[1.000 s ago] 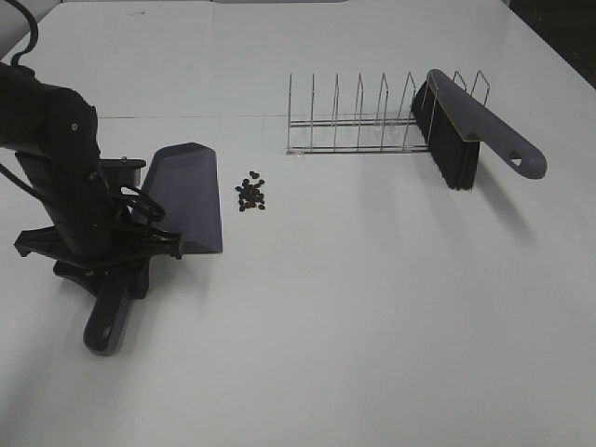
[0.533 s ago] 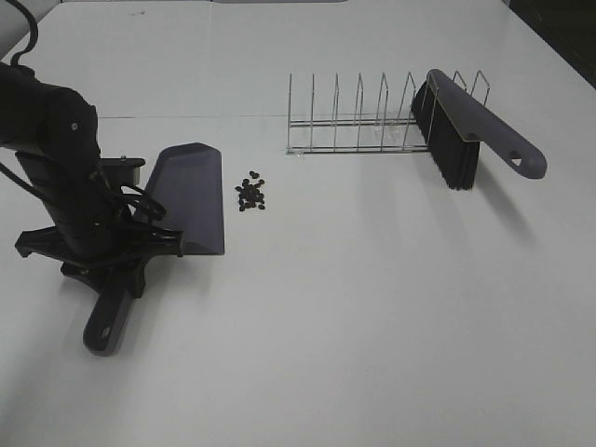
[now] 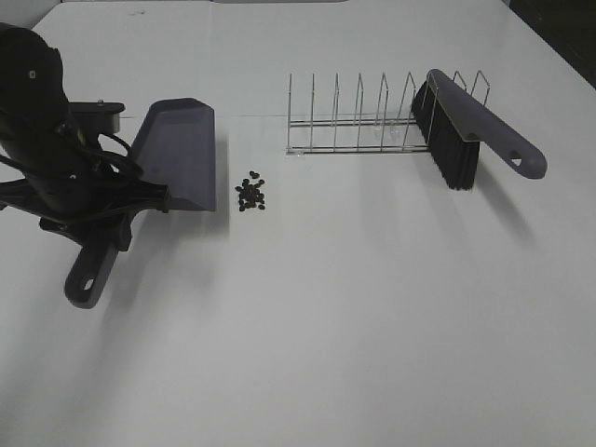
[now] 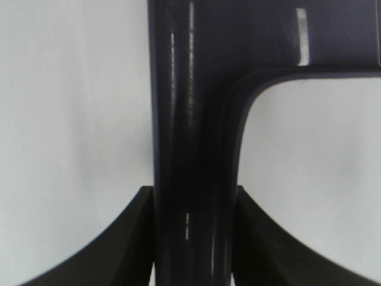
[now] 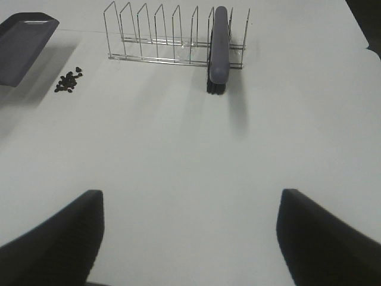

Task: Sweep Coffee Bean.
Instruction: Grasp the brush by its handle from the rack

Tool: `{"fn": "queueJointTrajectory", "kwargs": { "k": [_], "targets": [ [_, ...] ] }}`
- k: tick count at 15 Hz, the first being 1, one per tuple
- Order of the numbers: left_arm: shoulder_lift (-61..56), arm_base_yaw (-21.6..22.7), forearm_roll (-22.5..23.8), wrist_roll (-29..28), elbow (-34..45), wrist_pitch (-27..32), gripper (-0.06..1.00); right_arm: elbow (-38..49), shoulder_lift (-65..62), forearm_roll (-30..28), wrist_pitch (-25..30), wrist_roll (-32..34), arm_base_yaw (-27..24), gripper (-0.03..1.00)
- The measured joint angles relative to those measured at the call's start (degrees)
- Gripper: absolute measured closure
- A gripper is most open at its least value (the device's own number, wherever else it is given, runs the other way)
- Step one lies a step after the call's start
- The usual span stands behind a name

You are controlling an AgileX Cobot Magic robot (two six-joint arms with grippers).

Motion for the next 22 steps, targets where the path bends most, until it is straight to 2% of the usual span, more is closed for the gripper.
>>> {"fn": "queueJointTrajectory", "kwargs": {
  "k": [2, 6, 8, 10, 12, 15, 20, 22],
  "targets": [
    [0.0, 0.0, 0.06, 0.0, 0.0, 0.0, 0.62, -0.52, 4.53, -0.06, -1.95, 0.0, 0.0, 0.29],
    [0.0, 0.0, 0.11, 0.23, 0.0, 0.0, 0.62, -0.86, 18.68, 4.3, -18.56, -0.63, 0.0, 0.29],
    [0.0, 0.0, 0.11, 0.69, 0.0, 0.0, 0.62, -1.38, 27.39, 7.79, -24.24, -4.76, 0.0, 0.29],
    [0.0, 0.0, 0.17, 0.92, 0.0, 0.0, 0.62, -4.81, 38.27, 10.83, -26.64, -10.37, 0.0, 0.29],
    [0.0, 0.0, 0.23, 1.09, 0.0, 0.0, 0.62, -11.29, 48.24, 12.26, -27.16, -13.24, 0.0, 0.29],
    [0.0, 0.0, 0.46, 1.09, 0.0, 0.0, 0.62, -25.5, 66.23, 12.78, -26.59, -13.64, 0.0, 0.29],
    [0.0, 0.0, 0.52, 1.09, 0.0, 0.0, 0.62, -50.19, 87.61, 12.78, -15.99, -13.12, 0.0, 0.29],
    [0.0, 0.0, 0.52, 1.09, 0.0, -0.11, 0.62, -61.31, 96.94, 9.85, -10.37, -9.8, 0.0, 0.29]
  ]
}}
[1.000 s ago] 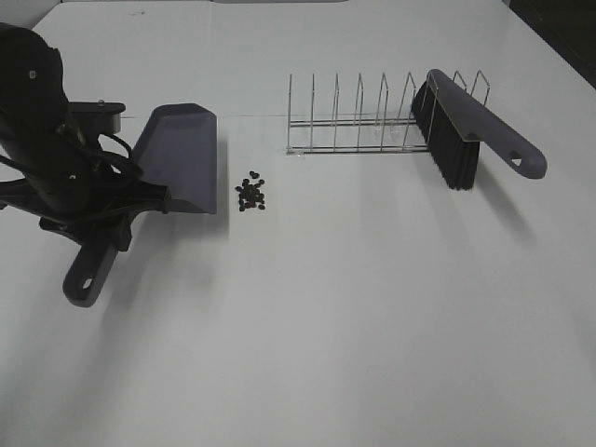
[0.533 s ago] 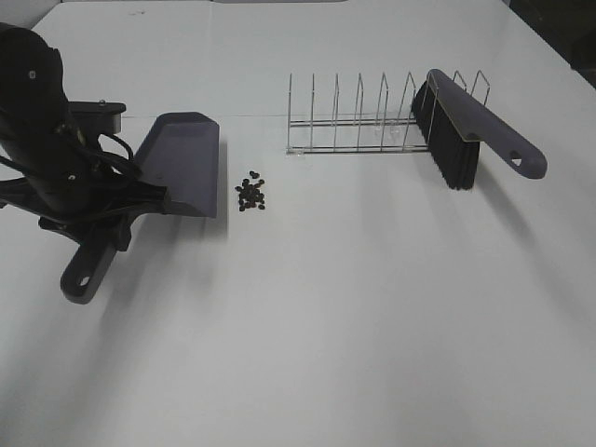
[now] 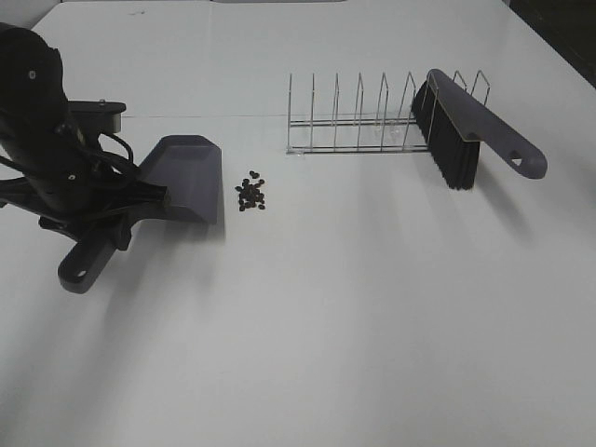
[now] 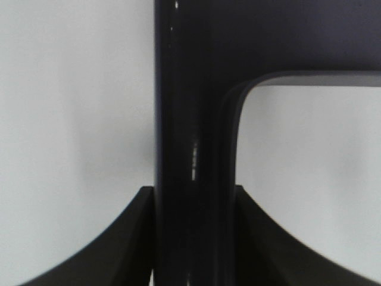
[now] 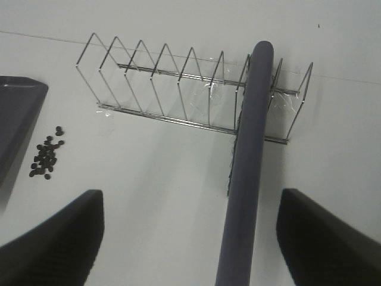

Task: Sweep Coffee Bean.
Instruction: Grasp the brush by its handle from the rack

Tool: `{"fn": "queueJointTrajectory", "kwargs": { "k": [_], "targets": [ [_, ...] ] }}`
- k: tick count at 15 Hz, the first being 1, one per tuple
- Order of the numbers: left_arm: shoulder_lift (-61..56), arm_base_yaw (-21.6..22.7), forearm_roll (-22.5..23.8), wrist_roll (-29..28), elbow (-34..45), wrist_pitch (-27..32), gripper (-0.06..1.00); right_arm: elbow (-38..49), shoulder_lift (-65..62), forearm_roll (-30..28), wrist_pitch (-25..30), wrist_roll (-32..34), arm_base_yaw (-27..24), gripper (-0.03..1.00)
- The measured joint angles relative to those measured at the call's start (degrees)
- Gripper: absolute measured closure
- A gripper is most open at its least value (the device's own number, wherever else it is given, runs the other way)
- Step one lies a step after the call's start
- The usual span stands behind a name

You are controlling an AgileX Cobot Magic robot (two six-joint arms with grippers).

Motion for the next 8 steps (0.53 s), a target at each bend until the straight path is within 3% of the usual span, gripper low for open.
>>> {"fn": "queueJointTrajectory", "kwargs": {
  "k": [3, 8],
  "targets": [
    [0.0, 0.0, 0.0, 0.0, 0.0, -0.06, 0.62, -11.06, 9.57, -3.78, 5.9, 5.9, 0.0, 0.31],
    [0.0, 0.0, 0.0, 0.06, 0.0, -0.06, 0.62, -25.04, 22.06, -7.39, 11.52, 9.68, 1.15, 0.33]
  ]
}}
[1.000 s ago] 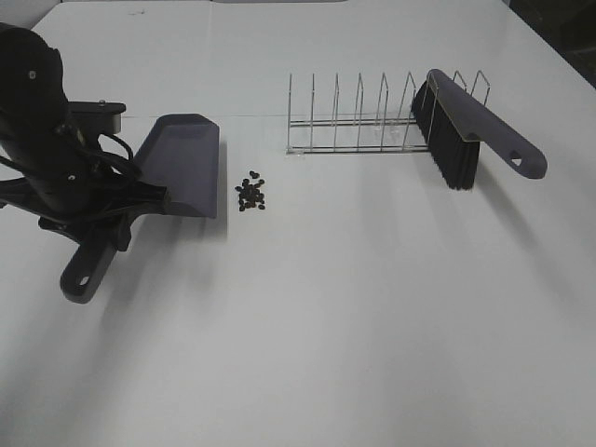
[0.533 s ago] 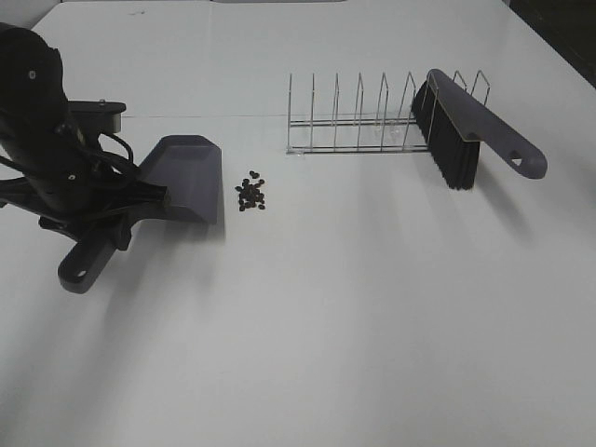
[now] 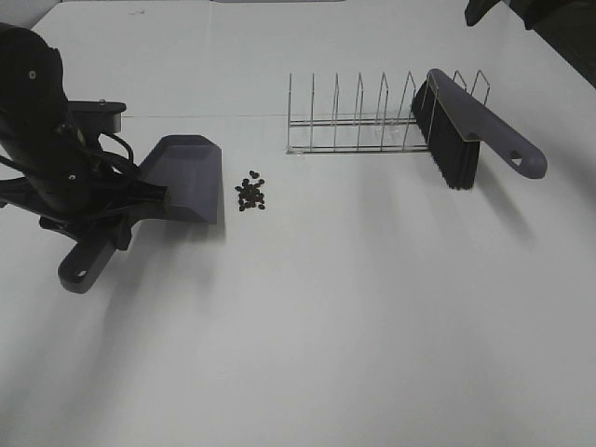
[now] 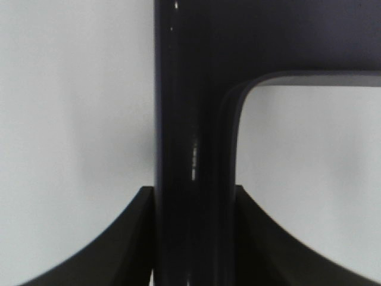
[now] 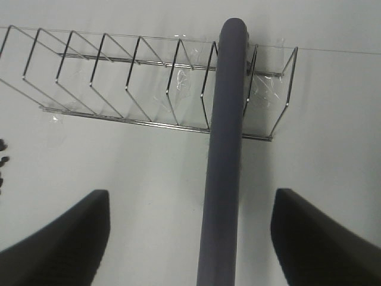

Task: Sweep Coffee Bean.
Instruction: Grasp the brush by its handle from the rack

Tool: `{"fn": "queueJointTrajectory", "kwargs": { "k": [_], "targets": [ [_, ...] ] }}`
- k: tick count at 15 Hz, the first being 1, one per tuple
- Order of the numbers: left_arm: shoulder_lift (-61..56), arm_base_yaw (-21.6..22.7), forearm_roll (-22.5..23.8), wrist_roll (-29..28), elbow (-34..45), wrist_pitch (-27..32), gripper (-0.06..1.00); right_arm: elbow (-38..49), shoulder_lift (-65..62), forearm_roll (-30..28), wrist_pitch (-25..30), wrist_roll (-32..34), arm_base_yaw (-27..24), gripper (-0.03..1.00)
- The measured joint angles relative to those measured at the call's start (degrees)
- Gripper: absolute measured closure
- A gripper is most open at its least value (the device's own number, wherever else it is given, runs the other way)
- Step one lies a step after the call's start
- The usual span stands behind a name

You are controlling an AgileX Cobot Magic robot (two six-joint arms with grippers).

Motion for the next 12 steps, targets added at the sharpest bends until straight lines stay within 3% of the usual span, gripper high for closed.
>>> {"fn": "queueJointTrajectory", "kwargs": {
  "k": [2, 6, 12],
  "targets": [
    [0.0, 0.0, 0.0, 0.0, 0.0, 0.0, 0.62, -6.13, 5.27, -4.18, 1.95, 1.78, 1.72, 0.34],
    [0.0, 0.0, -0.06, 0.0, 0.0, 0.0, 0.62, -15.53, 15.01, -7.1, 4.53, 3.15, 2.29, 0.35],
    [0.0, 0.0, -0.06, 0.0, 0.0, 0.0, 0.62, -17.48, 21.54, -10.26, 4.87, 3.15, 2.23, 0.36]
  ]
}}
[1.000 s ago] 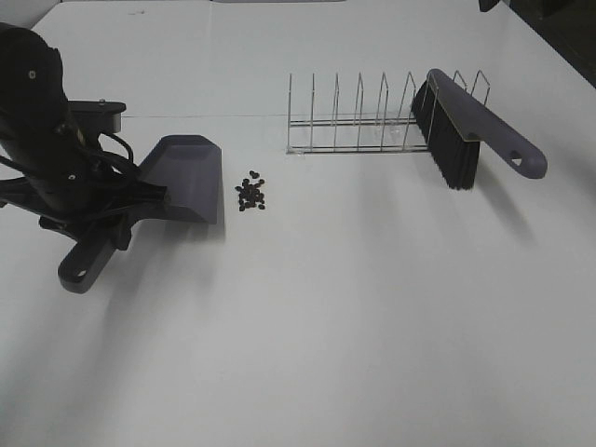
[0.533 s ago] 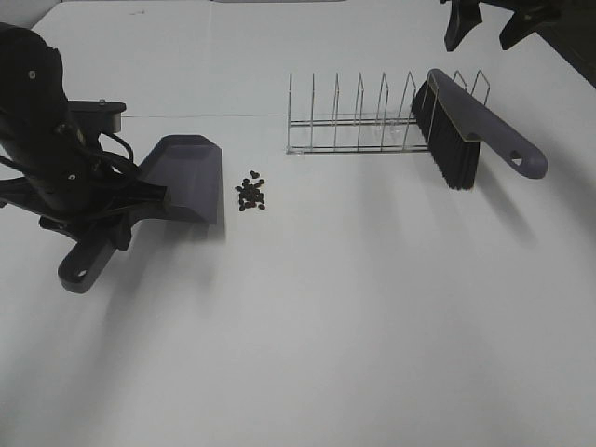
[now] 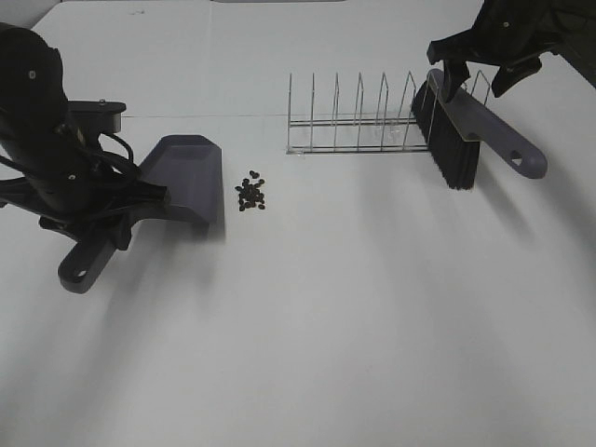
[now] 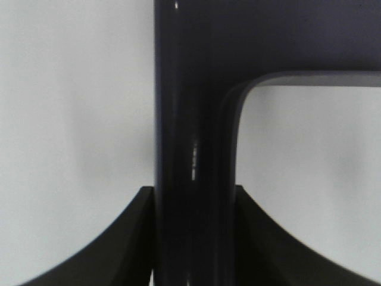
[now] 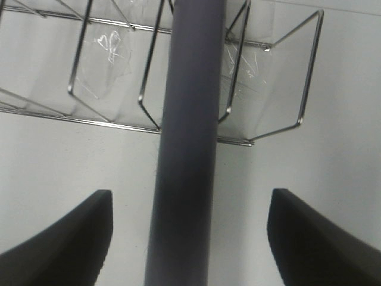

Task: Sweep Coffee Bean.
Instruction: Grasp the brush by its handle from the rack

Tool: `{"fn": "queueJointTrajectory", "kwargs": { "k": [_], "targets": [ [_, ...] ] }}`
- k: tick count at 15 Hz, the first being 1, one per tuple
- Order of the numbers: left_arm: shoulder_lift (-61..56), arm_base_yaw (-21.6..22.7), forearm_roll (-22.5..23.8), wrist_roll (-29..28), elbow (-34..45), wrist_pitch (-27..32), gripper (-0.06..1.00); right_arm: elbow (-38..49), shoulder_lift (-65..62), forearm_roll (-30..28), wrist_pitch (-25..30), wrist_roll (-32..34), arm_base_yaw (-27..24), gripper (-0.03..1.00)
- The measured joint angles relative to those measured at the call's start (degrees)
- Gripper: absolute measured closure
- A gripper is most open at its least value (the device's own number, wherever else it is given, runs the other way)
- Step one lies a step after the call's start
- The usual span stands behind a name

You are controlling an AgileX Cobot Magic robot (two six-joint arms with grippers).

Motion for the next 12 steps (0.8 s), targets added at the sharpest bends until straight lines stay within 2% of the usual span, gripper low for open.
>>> {"fn": "queueJointTrajectory", "kwargs": {
  "k": [4, 7, 9, 10, 12],
  "targets": [
    [0.0, 0.0, 0.0, 0.0, 0.0, 0.0, 0.62, -0.11, 2.75, -0.11, -2.58, 0.0, -0.06, 0.36],
    [0.0, 0.0, 0.0, 0.0, 0.0, 0.0, 0.62, -0.11, 4.3, -0.17, -3.55, 0.0, -0.06, 0.42],
    [0.0, 0.0, 0.0, 0.0, 0.0, 0.0, 0.62, -0.11, 4.87, -0.69, -3.72, 0.0, -0.06, 0.55],
    [0.0, 0.0, 0.0, 0.0, 0.0, 0.0, 0.62, -0.11, 4.87, -0.52, -3.78, 0.0, -0.06, 0.66],
    [0.0, 0.0, 0.0, 0.0, 0.0, 0.0, 0.62, -0.29, 4.87, -0.4, -3.61, 0.29, 0.0, 0.69]
  ]
}}
